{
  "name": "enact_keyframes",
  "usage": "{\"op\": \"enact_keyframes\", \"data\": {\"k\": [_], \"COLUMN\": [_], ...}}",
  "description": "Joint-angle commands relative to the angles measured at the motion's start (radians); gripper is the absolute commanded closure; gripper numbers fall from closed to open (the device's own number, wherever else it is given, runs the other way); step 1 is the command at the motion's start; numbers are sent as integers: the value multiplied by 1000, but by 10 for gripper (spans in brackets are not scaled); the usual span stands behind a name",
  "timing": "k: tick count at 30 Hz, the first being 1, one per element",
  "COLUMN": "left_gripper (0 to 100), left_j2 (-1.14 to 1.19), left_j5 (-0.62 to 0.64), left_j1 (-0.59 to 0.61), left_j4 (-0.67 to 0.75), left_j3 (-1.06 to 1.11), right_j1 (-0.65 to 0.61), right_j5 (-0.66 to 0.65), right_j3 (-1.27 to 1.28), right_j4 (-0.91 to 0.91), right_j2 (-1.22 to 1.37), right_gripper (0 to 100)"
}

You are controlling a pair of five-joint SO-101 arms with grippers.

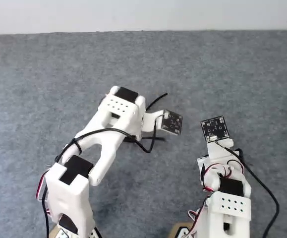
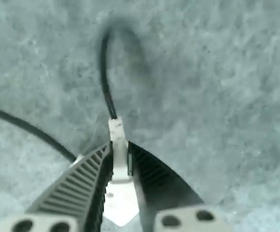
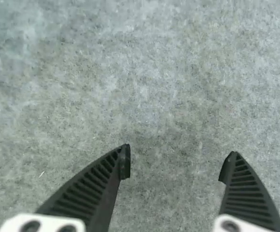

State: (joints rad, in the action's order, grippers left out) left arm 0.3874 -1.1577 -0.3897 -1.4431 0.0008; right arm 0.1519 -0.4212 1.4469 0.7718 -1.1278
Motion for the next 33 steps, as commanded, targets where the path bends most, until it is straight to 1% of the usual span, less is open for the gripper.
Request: {"op": "enact_keyframes", "data": {"k": [1, 9, 15, 19, 21, 24, 26, 33], "left_gripper": [989, 989, 988, 980, 933, 814, 761, 772], "left_j2": [-60, -60, -61, -71, -71, -69, -69, -61], "left_j5": [49, 57, 58, 137, 164, 193, 196, 195], "left_j1": [-18, -68, -58, -58, -58, -58, -58, -100], "left_j4": [40, 41, 38, 38, 37, 20, 18, 23], "left_j3": [-2, 12, 13, 7, -7, -13, -13, -13], "right_j1": [7, 7, 7, 7, 7, 8, 8, 8], "right_j5": [11, 11, 11, 11, 11, 11, 11, 11], "right_j3": [-11, -11, -11, -11, -9, -9, -9, -9], "right_j4": [-24, -24, -24, -24, -24, -24, -24, -24], "right_j2": [-15, -15, -15, -15, -15, -15, -15, -15], "right_gripper": [684, 684, 684, 684, 684, 684, 684, 684]}}
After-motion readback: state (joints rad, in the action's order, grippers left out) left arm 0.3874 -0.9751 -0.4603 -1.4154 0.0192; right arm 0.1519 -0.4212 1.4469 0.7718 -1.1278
